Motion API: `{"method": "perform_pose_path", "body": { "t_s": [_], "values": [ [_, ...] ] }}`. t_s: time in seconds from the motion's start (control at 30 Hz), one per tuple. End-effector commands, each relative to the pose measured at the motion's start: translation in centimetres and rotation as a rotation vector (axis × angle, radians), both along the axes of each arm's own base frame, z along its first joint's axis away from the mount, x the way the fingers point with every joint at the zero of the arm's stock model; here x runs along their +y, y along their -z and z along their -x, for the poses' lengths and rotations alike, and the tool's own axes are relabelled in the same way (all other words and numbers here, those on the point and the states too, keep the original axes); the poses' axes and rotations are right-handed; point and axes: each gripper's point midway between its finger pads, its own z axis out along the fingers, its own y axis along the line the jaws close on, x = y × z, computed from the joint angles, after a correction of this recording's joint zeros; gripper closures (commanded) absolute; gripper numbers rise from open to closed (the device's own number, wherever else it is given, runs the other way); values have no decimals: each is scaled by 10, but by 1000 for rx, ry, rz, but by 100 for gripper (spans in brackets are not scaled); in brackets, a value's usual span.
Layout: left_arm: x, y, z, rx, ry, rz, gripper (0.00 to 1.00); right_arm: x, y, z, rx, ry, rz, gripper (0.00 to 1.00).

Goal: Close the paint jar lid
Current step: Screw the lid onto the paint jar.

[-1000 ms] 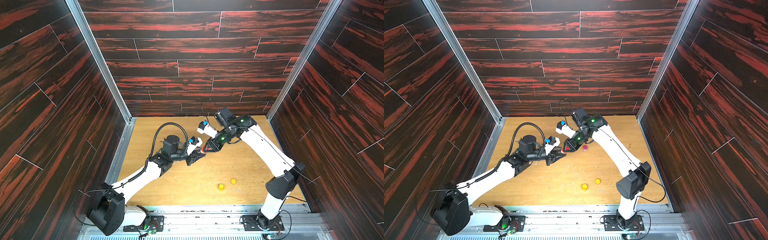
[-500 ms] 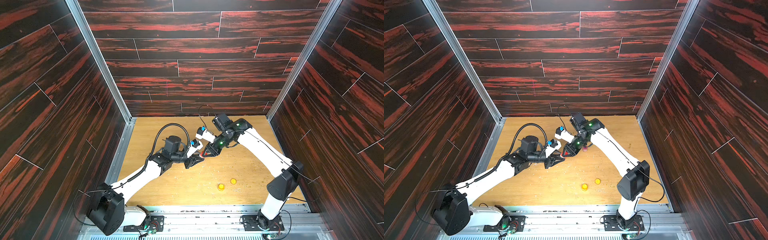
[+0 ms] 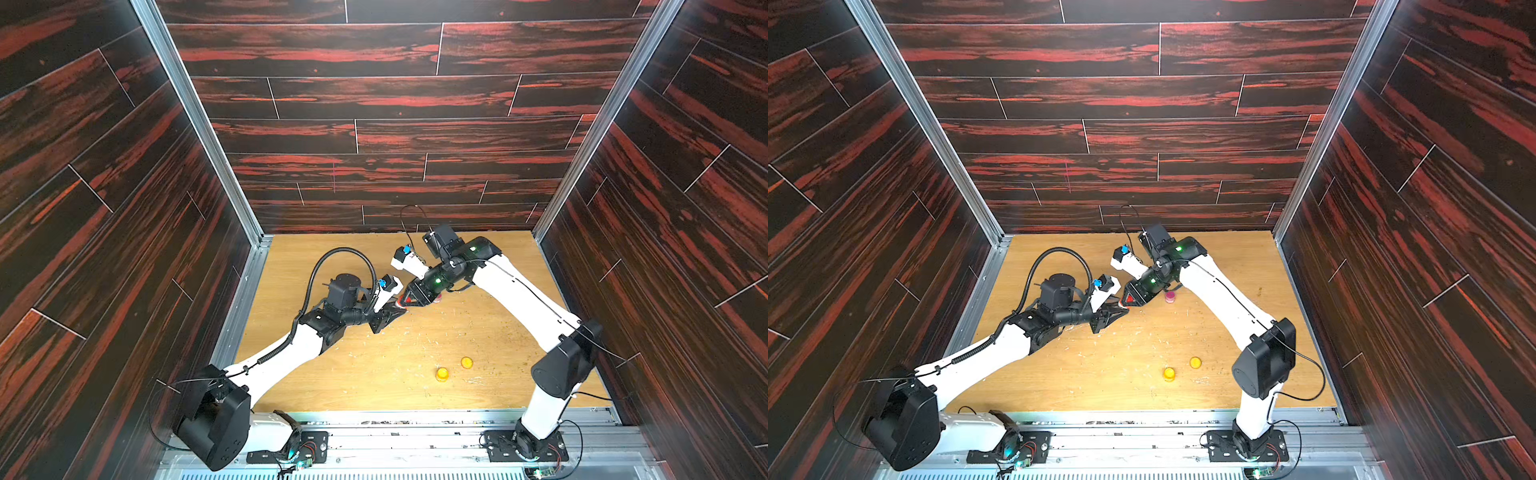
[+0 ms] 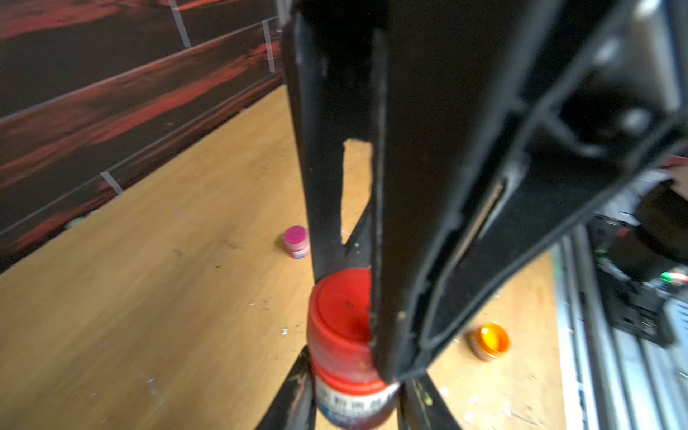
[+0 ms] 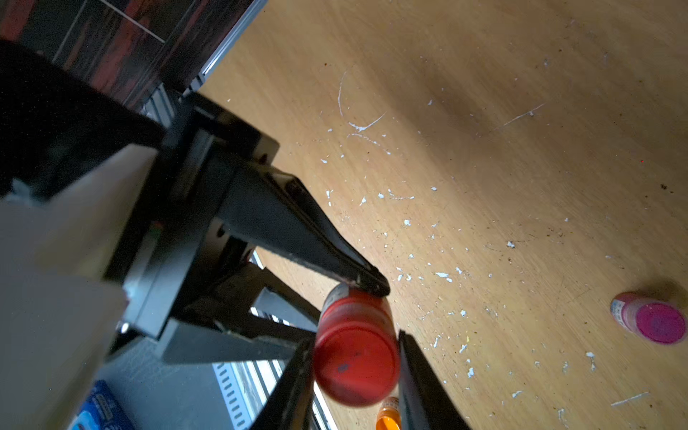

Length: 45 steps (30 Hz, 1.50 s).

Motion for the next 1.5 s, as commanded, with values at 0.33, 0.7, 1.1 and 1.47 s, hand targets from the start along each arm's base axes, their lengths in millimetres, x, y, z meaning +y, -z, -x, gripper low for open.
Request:
{"method": "perform_pose_path", "body": {
  "t_s": [0.33,0.7,1.1,1.47],
  "values": [
    [-3,-119,-41,-434,-224,292,77,46,38,-1,293,324,13,61],
    [4,-75,-15,-234,-191,333,78,0,-34,-16,35,305,-59,37],
    [1,-66,-4,-141,-122,398,78,-24,-70,8,-99,147,-108,35],
    [-12,-87,10,-16,65,533,78,-34,-95,18,-341,-57,-238,35]
  ]
}}
